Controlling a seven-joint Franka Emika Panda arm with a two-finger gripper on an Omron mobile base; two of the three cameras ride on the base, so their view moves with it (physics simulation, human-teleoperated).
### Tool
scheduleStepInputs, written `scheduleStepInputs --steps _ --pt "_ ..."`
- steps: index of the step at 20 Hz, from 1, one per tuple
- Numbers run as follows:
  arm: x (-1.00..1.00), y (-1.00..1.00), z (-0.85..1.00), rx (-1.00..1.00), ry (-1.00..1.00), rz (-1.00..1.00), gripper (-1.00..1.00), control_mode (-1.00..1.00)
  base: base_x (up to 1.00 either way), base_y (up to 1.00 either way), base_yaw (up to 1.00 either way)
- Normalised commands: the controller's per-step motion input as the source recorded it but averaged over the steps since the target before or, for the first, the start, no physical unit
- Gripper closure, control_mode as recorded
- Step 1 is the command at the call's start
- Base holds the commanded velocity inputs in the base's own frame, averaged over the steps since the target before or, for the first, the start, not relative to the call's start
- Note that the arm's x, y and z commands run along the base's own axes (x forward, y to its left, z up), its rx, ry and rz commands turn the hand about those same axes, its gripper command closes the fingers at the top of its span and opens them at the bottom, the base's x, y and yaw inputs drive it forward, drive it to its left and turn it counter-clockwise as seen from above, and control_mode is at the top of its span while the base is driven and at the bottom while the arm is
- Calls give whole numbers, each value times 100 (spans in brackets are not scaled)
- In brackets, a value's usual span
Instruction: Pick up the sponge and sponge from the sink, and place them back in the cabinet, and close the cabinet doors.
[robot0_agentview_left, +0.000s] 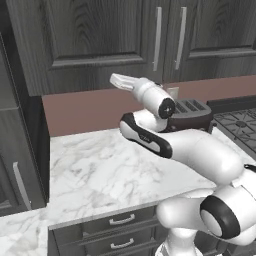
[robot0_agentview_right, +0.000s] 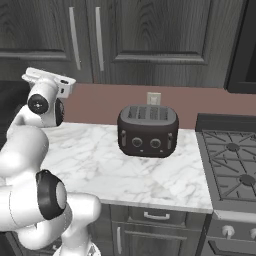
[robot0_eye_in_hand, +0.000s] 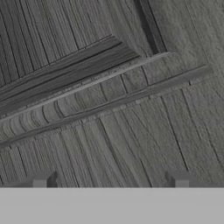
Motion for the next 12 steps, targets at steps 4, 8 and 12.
scheduleStepInputs --steps 4,8,12 --pt "18 0 0 0 -1 4 -100 -100 0 0 0" --pt "11 0 -1 0 0 4 -100 -100 0 0 0" --pt "6 0 -1 0 0 2 -100 -100 0 0 0"
